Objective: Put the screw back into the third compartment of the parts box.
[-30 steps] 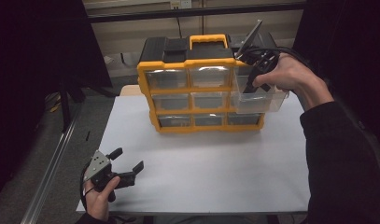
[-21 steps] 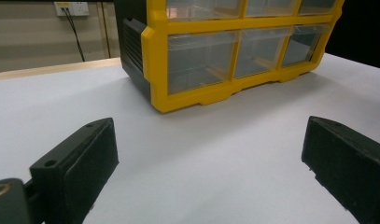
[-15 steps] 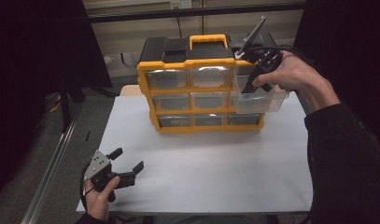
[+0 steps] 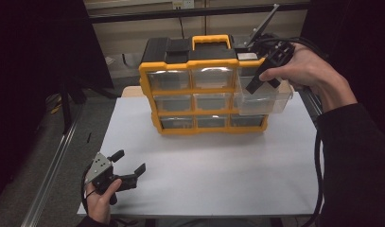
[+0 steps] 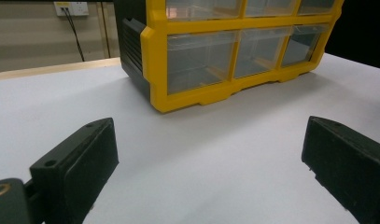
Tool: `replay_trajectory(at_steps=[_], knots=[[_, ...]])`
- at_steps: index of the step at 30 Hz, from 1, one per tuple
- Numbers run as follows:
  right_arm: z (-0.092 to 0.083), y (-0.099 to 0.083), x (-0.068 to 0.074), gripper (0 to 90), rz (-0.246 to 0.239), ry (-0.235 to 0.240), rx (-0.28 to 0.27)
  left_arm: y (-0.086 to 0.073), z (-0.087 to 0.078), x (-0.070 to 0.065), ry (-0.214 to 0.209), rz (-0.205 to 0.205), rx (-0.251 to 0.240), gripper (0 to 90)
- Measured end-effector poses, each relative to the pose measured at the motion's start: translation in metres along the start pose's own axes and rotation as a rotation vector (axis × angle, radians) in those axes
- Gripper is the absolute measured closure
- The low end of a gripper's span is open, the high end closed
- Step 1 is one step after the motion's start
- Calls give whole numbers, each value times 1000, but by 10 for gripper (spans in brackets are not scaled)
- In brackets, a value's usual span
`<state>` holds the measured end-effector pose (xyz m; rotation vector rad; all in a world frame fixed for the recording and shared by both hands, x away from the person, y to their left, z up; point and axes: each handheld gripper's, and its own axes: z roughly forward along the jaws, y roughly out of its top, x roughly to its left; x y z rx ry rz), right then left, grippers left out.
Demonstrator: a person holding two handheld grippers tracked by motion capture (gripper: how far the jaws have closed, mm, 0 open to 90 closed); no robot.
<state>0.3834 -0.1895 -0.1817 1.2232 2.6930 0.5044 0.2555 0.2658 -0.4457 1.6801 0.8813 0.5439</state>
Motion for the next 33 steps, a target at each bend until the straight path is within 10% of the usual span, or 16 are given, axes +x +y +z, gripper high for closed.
replay_trajectory(at_steps=[19,33], knots=[[-24,4,11,183,-9,-6,-108,0,0,0,4,-3,-2,35],[-7,24,35,80,-82,7,-101,0,0,0,3,0,0,35]])
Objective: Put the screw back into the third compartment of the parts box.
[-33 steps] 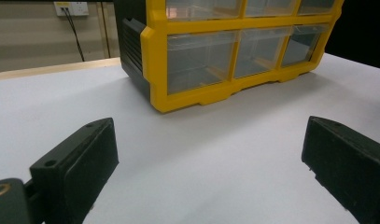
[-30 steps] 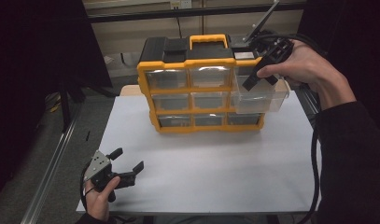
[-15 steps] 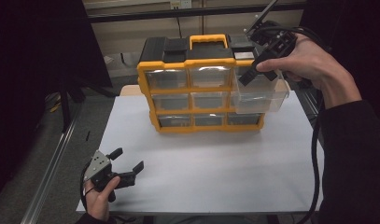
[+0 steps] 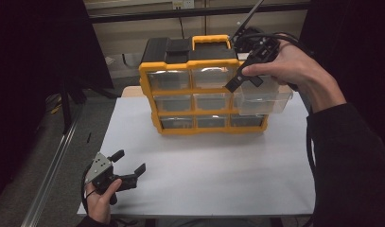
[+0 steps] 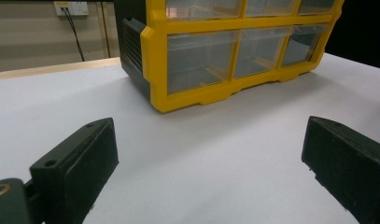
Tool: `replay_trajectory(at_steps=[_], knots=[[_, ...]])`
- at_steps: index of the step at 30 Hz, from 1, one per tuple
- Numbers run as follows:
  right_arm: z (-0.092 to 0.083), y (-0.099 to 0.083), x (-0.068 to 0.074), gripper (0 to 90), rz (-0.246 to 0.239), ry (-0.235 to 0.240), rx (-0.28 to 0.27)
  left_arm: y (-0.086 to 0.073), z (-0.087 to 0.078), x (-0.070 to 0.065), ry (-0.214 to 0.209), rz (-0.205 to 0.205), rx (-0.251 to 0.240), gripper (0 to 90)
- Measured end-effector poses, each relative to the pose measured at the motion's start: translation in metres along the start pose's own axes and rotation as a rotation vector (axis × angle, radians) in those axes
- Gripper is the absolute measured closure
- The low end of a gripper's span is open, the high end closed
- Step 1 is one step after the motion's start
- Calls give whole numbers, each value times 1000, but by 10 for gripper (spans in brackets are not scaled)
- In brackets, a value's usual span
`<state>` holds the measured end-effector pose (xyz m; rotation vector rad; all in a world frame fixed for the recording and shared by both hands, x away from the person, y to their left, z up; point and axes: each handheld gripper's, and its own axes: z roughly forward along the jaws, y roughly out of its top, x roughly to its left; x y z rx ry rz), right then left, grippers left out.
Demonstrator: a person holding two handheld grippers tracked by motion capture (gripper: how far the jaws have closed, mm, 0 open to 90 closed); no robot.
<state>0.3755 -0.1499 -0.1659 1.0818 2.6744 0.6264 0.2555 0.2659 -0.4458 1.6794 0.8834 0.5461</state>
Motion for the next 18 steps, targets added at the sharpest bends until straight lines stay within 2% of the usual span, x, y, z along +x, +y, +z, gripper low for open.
replay_trajectory(at_steps=[11,18], knots=[[14,14,16,61,-47,4,3,0,0,0,-1,2,0,35],[23,24,31,58,-96,4,14,0,0,0,1,2,-2,35]])
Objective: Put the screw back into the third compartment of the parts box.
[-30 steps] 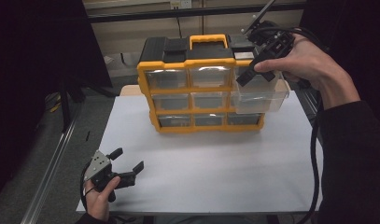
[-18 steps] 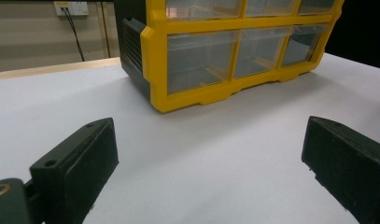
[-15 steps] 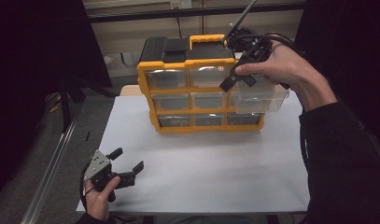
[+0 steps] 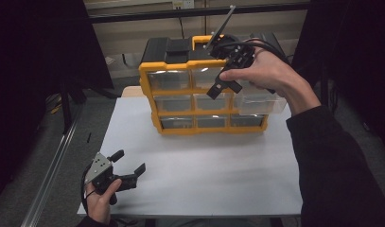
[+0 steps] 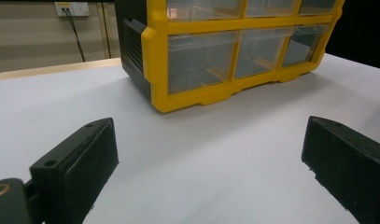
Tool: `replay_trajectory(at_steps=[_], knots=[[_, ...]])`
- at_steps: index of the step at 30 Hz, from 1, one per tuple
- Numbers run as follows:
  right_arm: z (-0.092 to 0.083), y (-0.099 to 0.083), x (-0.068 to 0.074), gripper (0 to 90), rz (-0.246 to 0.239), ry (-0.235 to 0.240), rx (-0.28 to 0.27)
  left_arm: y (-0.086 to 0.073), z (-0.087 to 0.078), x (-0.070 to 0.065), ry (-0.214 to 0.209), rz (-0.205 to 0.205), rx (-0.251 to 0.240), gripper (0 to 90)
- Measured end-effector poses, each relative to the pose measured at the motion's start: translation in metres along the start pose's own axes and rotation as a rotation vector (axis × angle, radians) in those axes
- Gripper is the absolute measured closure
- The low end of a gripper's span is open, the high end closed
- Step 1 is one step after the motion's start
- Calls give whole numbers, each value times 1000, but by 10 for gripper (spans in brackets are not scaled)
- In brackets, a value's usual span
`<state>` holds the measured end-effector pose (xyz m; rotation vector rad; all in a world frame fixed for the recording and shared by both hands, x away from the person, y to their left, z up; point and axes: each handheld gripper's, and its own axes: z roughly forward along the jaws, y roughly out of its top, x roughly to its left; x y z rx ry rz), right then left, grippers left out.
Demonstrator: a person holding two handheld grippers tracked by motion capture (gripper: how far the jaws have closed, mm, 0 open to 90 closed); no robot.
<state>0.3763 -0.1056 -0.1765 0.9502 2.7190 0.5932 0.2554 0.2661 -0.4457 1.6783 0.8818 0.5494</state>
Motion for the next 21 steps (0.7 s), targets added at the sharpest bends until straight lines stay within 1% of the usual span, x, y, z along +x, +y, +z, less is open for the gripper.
replay_trajectory(at_steps=[6,9,13,14,16,18,21], knots=[[13,9,10,55,-26,8,6,0,0,0,0,0,0,35],[20,14,17,54,-46,23,16,0,0,0,0,1,0,35],[31,19,27,54,-71,34,31,0,-1,1,0,13,5,35],[34,21,29,54,-75,38,35,0,-1,1,-7,14,3,35],[41,23,32,54,-76,35,41,0,-1,1,-6,12,4,35],[47,23,36,55,-83,45,43,0,-1,1,0,12,7,35],[56,24,40,55,-86,47,56,0,-1,1,-1,13,6,35]])
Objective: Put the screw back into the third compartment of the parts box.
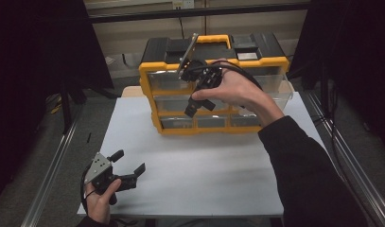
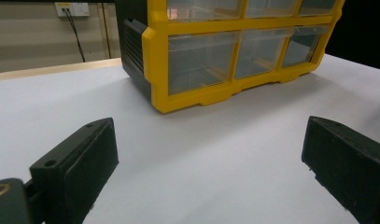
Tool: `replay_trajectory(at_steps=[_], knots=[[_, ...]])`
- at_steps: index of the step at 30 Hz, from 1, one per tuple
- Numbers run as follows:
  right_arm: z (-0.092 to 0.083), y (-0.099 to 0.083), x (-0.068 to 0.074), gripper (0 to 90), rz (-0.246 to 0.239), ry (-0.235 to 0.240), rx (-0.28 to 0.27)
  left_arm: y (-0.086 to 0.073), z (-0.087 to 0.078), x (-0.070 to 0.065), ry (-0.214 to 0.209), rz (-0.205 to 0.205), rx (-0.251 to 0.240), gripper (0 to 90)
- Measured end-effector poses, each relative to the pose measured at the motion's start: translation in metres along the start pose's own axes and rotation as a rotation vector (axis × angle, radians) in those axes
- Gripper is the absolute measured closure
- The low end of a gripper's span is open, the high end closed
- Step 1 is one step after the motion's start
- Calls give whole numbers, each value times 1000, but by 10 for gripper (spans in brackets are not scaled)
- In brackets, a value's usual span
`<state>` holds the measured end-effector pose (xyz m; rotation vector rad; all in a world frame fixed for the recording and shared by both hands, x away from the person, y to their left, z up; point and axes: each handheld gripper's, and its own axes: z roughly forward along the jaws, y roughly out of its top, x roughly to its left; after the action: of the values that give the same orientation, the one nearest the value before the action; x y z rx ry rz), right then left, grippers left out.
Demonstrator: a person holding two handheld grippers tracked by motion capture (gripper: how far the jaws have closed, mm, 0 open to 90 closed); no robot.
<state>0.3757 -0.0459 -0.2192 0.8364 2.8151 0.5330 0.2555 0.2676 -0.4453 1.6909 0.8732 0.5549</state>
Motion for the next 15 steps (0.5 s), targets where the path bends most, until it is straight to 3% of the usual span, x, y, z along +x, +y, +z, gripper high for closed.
replay_trajectory(at_steps=[9,15], knots=[[24,2,16,58,-29,21,11,0,0,0,2,-1,0,35],[44,-3,25,68,-23,20,28,0,0,0,1,0,0,35]])
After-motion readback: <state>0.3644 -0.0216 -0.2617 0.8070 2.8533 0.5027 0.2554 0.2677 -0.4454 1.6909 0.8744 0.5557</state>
